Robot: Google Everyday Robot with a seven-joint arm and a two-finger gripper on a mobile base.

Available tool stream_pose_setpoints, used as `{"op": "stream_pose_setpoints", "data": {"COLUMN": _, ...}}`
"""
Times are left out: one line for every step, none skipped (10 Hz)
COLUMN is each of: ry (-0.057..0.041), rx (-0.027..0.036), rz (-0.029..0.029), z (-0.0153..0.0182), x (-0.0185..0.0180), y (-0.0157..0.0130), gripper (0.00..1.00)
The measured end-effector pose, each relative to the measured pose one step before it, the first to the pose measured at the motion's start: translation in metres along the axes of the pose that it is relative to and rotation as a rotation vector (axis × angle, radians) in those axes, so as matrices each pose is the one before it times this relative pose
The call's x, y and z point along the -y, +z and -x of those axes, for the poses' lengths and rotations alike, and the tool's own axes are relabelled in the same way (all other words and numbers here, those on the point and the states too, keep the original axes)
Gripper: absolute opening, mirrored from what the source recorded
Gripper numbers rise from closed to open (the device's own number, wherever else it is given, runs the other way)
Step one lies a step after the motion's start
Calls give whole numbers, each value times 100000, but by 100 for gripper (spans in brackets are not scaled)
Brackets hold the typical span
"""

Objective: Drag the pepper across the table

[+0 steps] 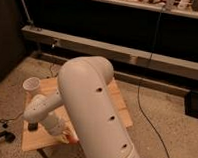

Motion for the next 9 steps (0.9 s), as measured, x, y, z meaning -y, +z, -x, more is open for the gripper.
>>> {"op": "stream_pose_setpoints", "data": {"ry": 203, "rx": 80, "rz": 22, "z": -10, "x": 101, "y": -55, "gripper": 14}}
{"op": "stream_pose_setpoints", "data": {"ry": -424, "rx": -57, "rz": -176, "z": 101, "x": -116, "y": -40, "gripper": 18}}
{"op": "stream_pose_setpoints", "data": {"ry": -51, "rx": 43, "rz": 50, "z": 12, "x": -33, "y": -12, "gripper": 27}}
{"op": "stream_pose_setpoints", "data": {"ry": 201, "rx": -38, "rz": 100, "z": -80, "x": 65, "y": 57, "gripper": 37}}
{"op": "stream_pose_setpoints", "data": {"ry": 86, "rx": -9, "rz": 39, "z": -31, "x": 28, "y": 17, "gripper": 45}}
{"op": "stream_pose_setpoints", "data": {"ry": -109, "rx": 7, "rz": -71, "z": 45, "x": -31, "y": -26, "gripper": 55}}
{"op": "stream_pose_setpoints", "data": {"ry": -158, "rx": 14, "rz": -75, "z": 56, "x": -50, "y": -32, "gripper": 68}}
{"op": "stream_pose_setpoints", "data": {"ry": 19, "rx": 14, "rz": 6, "z": 0, "x": 5, "y": -4, "gripper": 75}}
{"op": "stream_pose_setpoints", "data": {"ry": 38, "rx": -7, "rz": 7, "z": -14, "x": 16, "y": 7, "gripper": 79}}
